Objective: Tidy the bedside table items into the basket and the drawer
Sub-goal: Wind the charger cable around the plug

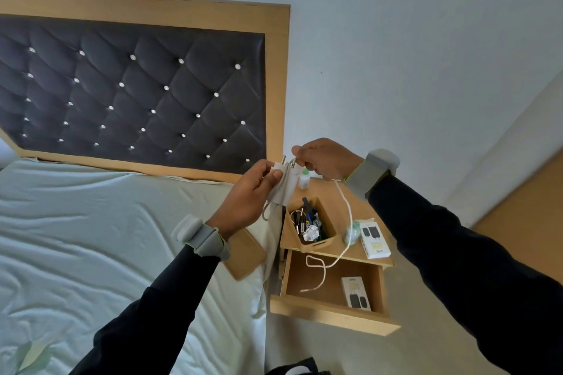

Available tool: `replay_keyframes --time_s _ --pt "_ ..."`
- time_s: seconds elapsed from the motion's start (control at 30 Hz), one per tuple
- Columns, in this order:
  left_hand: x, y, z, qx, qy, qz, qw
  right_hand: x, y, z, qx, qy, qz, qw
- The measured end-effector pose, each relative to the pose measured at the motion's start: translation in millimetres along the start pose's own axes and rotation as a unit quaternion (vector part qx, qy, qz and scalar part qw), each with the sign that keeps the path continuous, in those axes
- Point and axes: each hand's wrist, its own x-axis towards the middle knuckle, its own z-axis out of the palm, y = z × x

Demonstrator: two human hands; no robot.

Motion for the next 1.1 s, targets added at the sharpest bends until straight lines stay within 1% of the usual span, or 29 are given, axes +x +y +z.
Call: replay_keyframes --time_s 0.07,0.13,0.27,0.43,0.53,0.67,0.8,0.93,1.1 --pt "1 1 2 0.019 0.001 0.000 1.000 -5 -3 -2 0.034 0.017 -0.007 0.999" --pt "2 2 4 0.026 0.009 -0.008 1.000 -11 -6 -3 0.037 0.026 -0.026 0.999" --pt "6 6 7 0.002 0.048 -0.011 0.999 -23 -5 6 0.024 0.018 -0.080 0.996" --pt "12 12 9 -0.023 0.095 -0.009 0.995 -37 1 25 0.080 0.016 -0.114 0.990" --pt "16 16 8 -0.066 0.122 -0.019 0.990 -46 5 40 0.105 0.006 -0.106 0.989" --pt "18 19 6 -0.138 0.111 -0.051 0.983 -52 17 56 0.170 -0.014 -0.093 0.981" --pt "15 24 0 -0.222 0.102 -0.082 0.966 -58 27 70 0.217 -0.065 -0.060 0.972" --pt "13 25 -2 -0.229 0.093 -0.076 0.966 -51 34 76 0.223 -0.094 -0.043 0.969" --pt "12 23 -6 -0.246 0.105 -0.080 0.960 -40 41 81 0.201 -0.138 -0.024 0.970"
